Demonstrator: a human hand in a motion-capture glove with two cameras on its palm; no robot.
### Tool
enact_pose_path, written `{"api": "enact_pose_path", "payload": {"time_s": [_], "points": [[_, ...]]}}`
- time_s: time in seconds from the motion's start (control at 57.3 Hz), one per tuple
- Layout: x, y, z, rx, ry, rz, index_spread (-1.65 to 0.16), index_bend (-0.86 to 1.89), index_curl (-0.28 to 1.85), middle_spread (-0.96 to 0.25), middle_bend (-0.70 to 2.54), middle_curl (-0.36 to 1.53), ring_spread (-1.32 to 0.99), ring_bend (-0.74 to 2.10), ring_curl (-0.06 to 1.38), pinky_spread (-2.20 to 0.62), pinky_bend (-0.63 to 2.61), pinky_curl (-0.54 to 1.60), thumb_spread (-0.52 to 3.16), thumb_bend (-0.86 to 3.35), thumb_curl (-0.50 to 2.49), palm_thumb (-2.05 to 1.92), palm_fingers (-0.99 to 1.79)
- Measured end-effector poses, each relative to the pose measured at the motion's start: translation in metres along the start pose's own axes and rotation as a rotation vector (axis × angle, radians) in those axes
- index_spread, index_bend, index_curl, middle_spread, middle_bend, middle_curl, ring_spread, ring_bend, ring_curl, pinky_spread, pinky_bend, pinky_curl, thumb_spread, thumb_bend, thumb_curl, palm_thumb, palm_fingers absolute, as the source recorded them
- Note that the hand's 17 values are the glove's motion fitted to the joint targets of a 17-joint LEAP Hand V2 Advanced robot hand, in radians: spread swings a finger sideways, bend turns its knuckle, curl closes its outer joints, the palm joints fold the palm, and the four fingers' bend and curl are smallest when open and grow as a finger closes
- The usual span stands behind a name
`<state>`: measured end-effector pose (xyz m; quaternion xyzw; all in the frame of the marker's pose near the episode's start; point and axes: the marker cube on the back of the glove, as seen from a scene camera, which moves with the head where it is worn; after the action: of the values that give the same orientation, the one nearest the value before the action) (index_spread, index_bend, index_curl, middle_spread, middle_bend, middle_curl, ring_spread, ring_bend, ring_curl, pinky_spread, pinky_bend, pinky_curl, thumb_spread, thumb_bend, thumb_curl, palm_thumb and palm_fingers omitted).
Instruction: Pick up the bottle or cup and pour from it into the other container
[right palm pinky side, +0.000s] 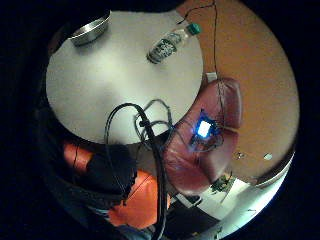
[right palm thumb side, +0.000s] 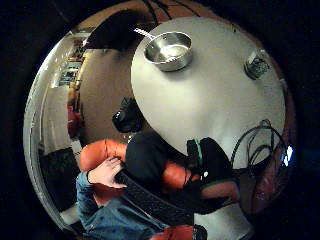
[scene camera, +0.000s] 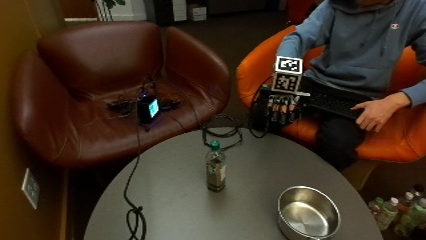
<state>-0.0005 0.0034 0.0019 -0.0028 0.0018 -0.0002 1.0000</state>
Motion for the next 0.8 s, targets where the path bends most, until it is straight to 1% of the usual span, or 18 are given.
{"api": "enact_pose_path", "payload": {"time_s": [0.122, 0.262, 0.506, 0.803], "points": [[-0.005, -0.01, -0.007, -0.001, -0.014, -0.01, -0.29, 0.15, 0.11, -0.08, 0.18, 0.1, -0.07, 0.3, 0.12, 0.15, 0.44, 0.17, 0.66, 0.29, 0.18, 0.59, 0.26], [-0.01, -0.018, -0.013, -0.035, -0.017, -0.013, -0.35, 0.15, 0.16, -0.11, 0.19, 0.15, -0.08, 0.32, 0.16, 0.18, 0.46, 0.22, 0.84, 0.24, 0.23, 0.64, 0.23], [-0.019, -0.039, -0.024, -0.043, 0.019, -0.027, -0.37, 0.15, 0.21, -0.12, 0.18, 0.21, -0.09, 0.34, 0.2, 0.2, 0.45, 0.27, 0.96, 0.13, 0.31, 0.7, 0.18], [-0.023, -0.071, -0.038, -0.058, 0.029, -0.027, -0.39, 0.15, 0.24, -0.14, 0.2, 0.26, -0.1, 0.33, 0.23, 0.2, 0.44, 0.3, 0.97, 0.02, 0.37, 0.77, 0.19]]}}
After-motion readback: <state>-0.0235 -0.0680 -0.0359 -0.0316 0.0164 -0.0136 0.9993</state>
